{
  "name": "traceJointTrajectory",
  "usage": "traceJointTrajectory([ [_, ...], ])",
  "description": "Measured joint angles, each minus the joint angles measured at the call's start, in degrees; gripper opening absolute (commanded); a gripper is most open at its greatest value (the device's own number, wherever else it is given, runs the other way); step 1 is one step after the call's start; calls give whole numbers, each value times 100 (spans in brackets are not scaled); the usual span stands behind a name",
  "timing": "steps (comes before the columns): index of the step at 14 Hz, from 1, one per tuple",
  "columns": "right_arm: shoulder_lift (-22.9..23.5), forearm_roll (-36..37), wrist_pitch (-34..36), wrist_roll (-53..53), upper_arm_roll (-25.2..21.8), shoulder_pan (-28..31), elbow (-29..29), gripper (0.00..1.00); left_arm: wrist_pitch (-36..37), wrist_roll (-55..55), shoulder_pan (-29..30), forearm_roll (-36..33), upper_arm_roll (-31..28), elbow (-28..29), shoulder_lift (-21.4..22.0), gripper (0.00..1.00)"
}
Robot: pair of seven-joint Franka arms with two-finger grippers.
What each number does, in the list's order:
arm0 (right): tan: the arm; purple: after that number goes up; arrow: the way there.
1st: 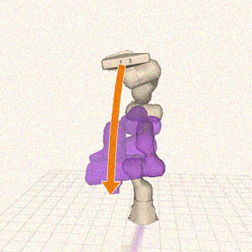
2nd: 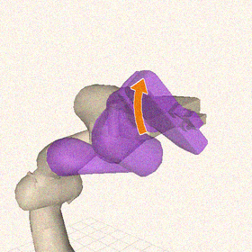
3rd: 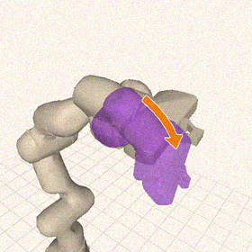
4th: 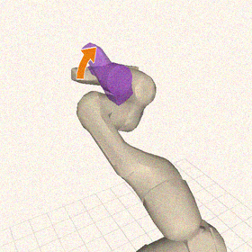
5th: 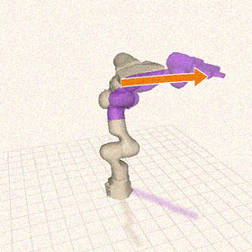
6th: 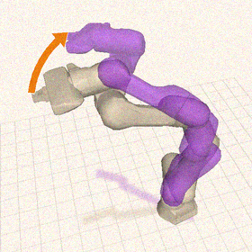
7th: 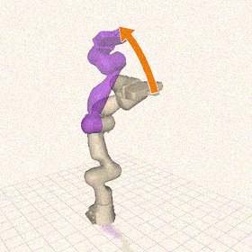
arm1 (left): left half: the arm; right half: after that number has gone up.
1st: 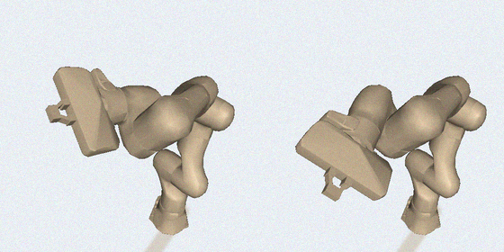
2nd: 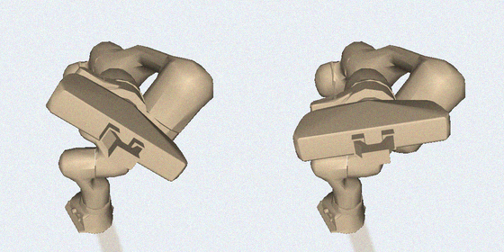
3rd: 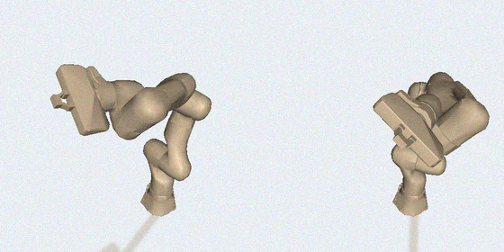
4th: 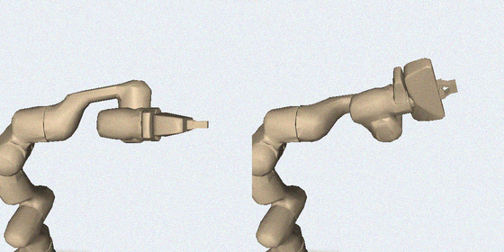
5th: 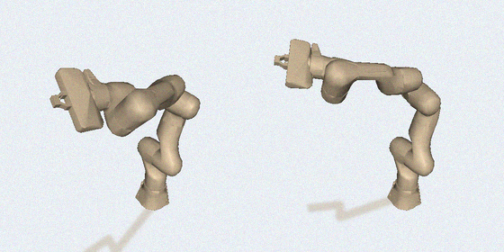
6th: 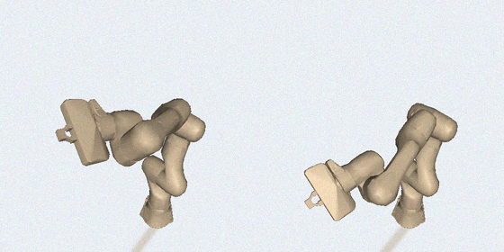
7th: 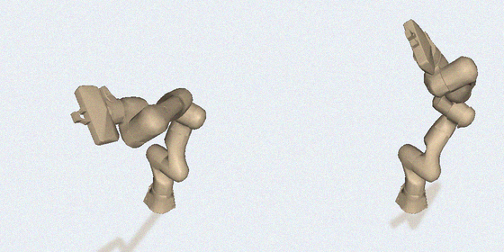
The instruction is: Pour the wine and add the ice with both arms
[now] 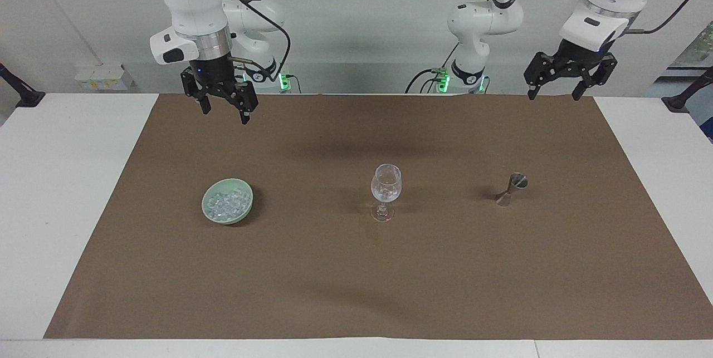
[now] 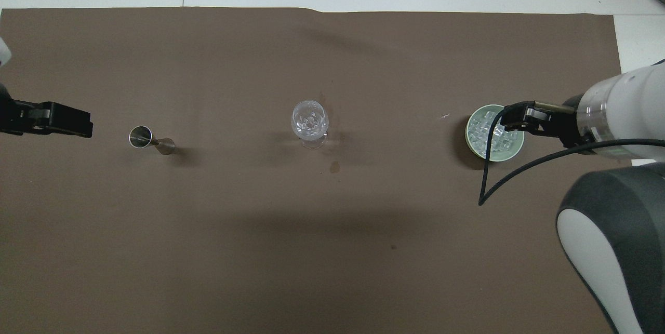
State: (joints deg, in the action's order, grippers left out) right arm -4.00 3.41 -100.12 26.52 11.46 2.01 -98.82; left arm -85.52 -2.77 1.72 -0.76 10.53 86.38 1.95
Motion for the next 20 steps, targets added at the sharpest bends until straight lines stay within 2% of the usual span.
traceJointTrajectory([
  [4, 2, -225, 0, -320, -156, 29, 28, 100, -4, 1, 9, 0, 55, 449, 335, 100],
  [7, 12, -230, 39, -605, -254, 52, 178, 100, -23, 1, 23, 0, 48, 388, 429, 100],
  [10, 140, -230, 378, -629, -370, 38, 503, 100, -18, 0, 84, 0, 1, 297, 532, 100],
  [15, 379, -232, 1049, -997, -915, -93, 1003, 100, -7, 5, 113, 34, -230, 306, 537, 100],
  [20, 464, -232, 1239, -1117, -934, -184, 1223, 100, 250, -7, 154, 564, -268, 330, 536, 100],
])
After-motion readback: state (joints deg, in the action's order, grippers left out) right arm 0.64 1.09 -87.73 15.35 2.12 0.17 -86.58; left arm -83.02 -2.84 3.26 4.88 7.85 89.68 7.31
